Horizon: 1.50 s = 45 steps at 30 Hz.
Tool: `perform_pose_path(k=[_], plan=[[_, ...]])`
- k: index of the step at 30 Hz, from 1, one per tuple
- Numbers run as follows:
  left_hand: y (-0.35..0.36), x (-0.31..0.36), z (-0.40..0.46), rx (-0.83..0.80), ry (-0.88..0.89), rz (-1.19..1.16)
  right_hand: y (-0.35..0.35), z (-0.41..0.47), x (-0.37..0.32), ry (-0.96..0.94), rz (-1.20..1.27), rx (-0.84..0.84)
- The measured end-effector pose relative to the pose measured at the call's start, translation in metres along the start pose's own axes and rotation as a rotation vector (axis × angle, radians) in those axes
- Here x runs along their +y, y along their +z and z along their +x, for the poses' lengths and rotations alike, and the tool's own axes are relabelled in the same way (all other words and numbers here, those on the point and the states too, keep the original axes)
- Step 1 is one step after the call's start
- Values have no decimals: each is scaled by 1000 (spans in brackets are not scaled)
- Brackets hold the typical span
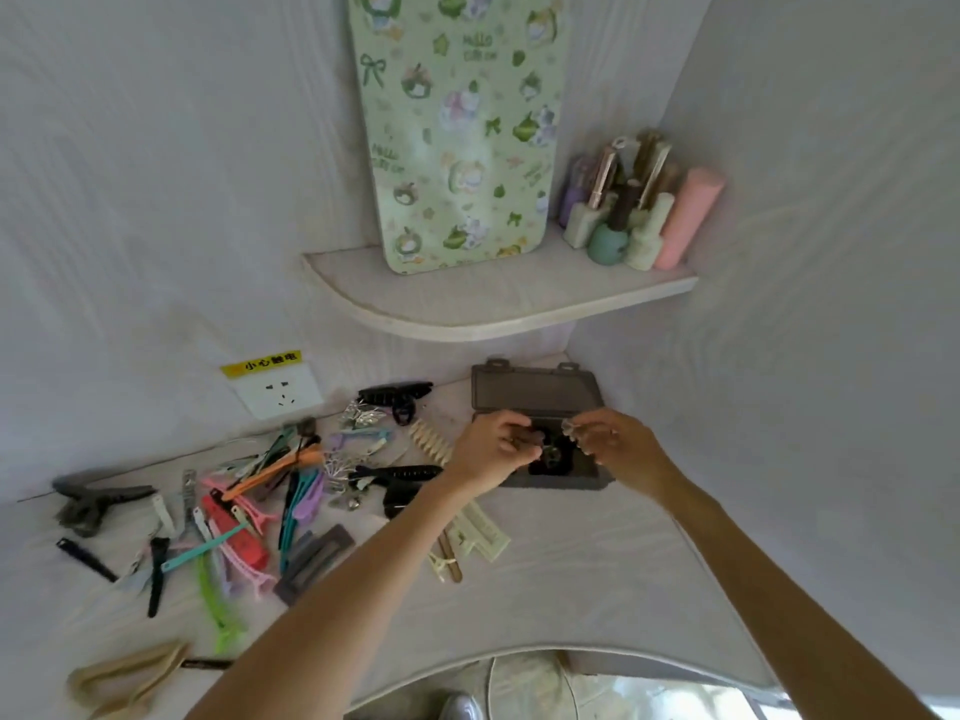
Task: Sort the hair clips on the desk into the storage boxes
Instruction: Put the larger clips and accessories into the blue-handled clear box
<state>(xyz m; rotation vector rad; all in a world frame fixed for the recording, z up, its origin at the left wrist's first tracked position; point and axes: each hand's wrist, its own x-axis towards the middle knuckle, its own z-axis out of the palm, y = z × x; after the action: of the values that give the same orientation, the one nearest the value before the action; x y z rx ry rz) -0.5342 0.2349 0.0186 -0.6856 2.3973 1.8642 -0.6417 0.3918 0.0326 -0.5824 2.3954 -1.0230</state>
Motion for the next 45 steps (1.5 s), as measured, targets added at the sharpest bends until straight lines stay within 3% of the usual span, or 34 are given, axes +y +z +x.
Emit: perform_pose_path(k=[2, 5, 8, 13, 17, 23, 29, 35, 39, 43, 45], plan=[[2, -3, -1, -86, -37, 16, 1, -2, 4, 16, -92, -126], [-16, -12, -13, -80, -28, 59, 1, -7, 10, 23, -64, -103], [-47, -29, -32, 33, 42, 202, 9, -7, -1, -55, -40, -34], [-111, -78, -67, 332, 61, 624, 52, 9, -46, -199, -97, -172], [-151, -115, -87, 440, -99, 845, 111, 12, -88, -336, -220, -276], [-182, -149, -119, 479, -138, 876, 193, 17, -136, -526, -390, -423], [-211, -161, -138, 447, -177, 693, 249, 44, -157, -725, -739, -455], [-241, -164, -152, 494, -325, 531, 271, 52, -154, -654, -725, -383], [-240, -150, -151, 517, -292, 562, 270, 54, -151, -482, -589, -298], [-218, -146, -132, 389, -352, 623, 260, 37, -142, -399, -404, -403], [-207, -150, -126, 400, -351, 623, 259, 25, -134, -350, -331, -442]])
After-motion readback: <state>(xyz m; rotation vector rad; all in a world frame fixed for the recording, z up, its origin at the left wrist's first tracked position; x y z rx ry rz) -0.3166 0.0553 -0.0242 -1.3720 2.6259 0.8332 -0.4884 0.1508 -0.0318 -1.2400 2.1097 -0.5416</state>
